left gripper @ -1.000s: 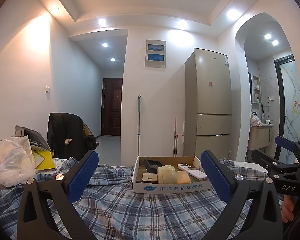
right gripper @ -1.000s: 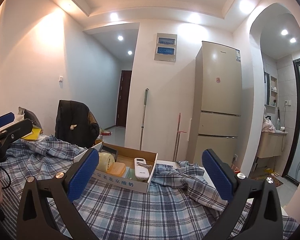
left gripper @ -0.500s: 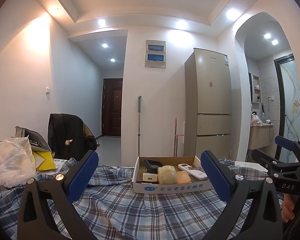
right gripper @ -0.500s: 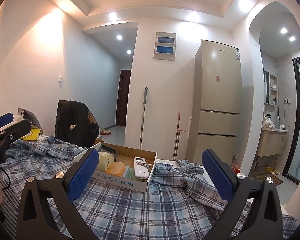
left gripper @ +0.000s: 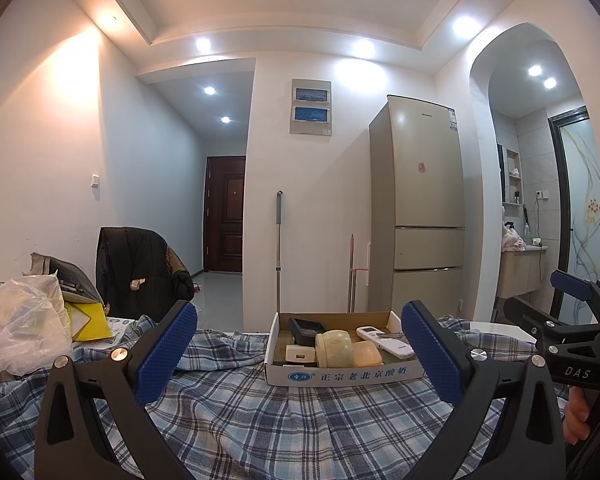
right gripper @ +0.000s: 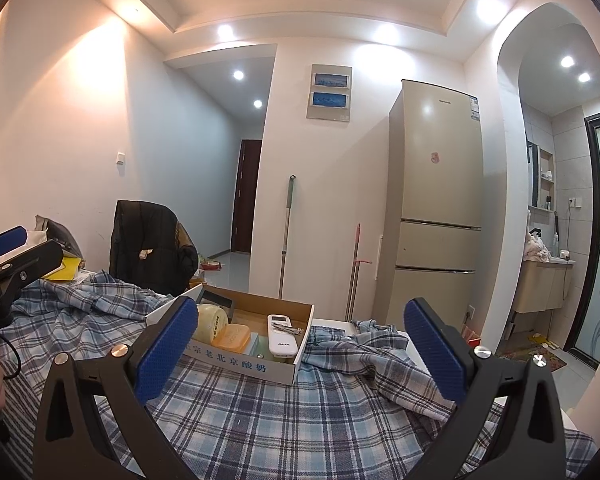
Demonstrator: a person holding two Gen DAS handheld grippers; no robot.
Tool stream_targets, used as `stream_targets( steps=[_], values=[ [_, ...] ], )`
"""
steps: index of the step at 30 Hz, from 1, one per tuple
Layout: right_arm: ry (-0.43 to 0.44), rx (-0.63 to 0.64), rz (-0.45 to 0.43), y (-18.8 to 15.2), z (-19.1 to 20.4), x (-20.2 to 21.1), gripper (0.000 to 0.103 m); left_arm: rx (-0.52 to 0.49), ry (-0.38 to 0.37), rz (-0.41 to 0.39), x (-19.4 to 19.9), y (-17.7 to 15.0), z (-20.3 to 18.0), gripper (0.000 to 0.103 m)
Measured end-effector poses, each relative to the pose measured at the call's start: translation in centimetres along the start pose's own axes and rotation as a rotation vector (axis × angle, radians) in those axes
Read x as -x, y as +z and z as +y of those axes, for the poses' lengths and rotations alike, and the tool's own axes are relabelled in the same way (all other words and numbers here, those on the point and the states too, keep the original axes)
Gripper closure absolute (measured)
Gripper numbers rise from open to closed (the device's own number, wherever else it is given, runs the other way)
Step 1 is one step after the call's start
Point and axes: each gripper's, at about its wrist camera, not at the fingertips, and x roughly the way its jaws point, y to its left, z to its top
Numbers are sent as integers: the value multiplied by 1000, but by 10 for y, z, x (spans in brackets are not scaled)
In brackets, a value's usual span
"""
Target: Organize rigid objects
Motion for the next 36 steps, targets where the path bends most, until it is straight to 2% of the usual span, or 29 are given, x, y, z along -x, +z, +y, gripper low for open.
stream_targets(
  steps=[36],
  values=[
    [0, -3, 9, 0, -1, -1, 0, -1, 0, 3, 0, 1, 0, 0]
  ],
)
